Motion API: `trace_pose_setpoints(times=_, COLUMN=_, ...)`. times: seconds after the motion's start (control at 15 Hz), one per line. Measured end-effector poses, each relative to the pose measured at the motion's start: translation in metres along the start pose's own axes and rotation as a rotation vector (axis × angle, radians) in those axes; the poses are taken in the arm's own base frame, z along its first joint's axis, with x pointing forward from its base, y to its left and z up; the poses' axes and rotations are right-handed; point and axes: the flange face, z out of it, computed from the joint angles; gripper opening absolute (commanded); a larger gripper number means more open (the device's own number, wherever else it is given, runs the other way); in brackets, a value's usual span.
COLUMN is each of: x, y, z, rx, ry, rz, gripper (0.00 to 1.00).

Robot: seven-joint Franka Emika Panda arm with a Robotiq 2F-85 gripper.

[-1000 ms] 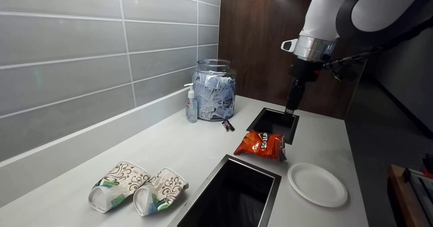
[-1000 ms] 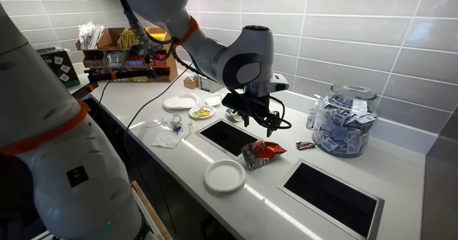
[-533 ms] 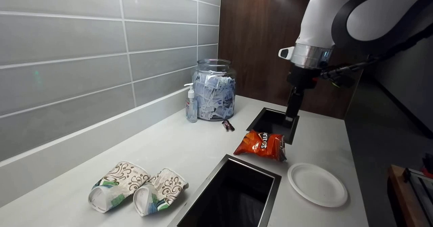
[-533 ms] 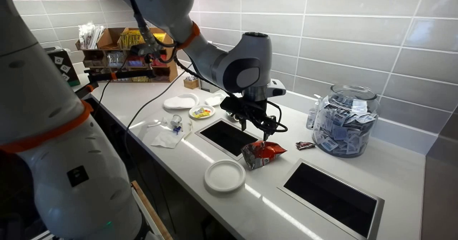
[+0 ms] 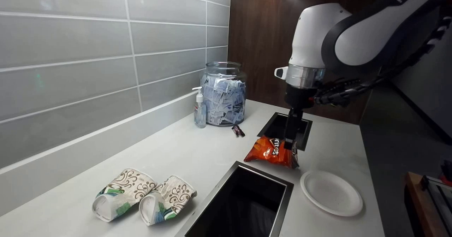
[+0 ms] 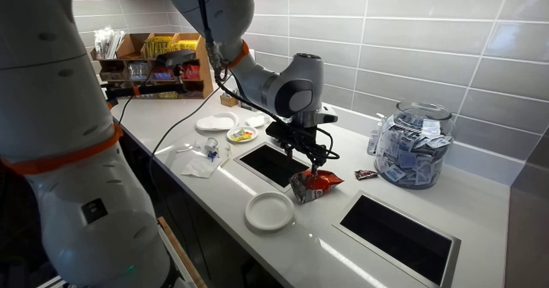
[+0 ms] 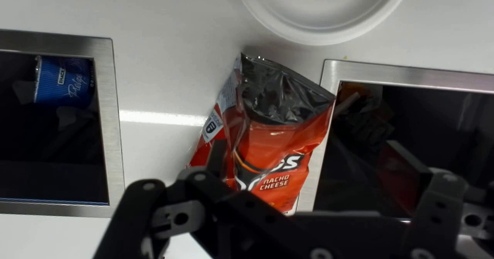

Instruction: Pour the contents in the orange packet onto the white plate then throw the packet in the trash chute on the left.

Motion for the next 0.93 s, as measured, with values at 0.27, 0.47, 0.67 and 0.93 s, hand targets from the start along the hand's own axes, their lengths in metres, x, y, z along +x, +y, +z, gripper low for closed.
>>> trace_pose_setpoints(times=0.27, x=0.019, y=0.005, z=0.009, rx=-0.028, ry=-0.011, rz=-0.003, gripper=1.00)
trace_pose_setpoints(times=0.47, x=0.030, y=0.011, z=0.016, rx=-0.043, ry=-0.016, rz=-0.004, gripper=0.85)
trace_pose_setpoints(times=0.67, x=0.039, y=0.015, z=0.020, rx=-0.053, ry=-0.019, rz=-0.004, gripper=0.63)
trace_pose_setpoints(times=0.93, x=0.046, y=0.021, z=0.025, rx=-0.061, ry=-0.022, rz=-0.003, gripper=0.31)
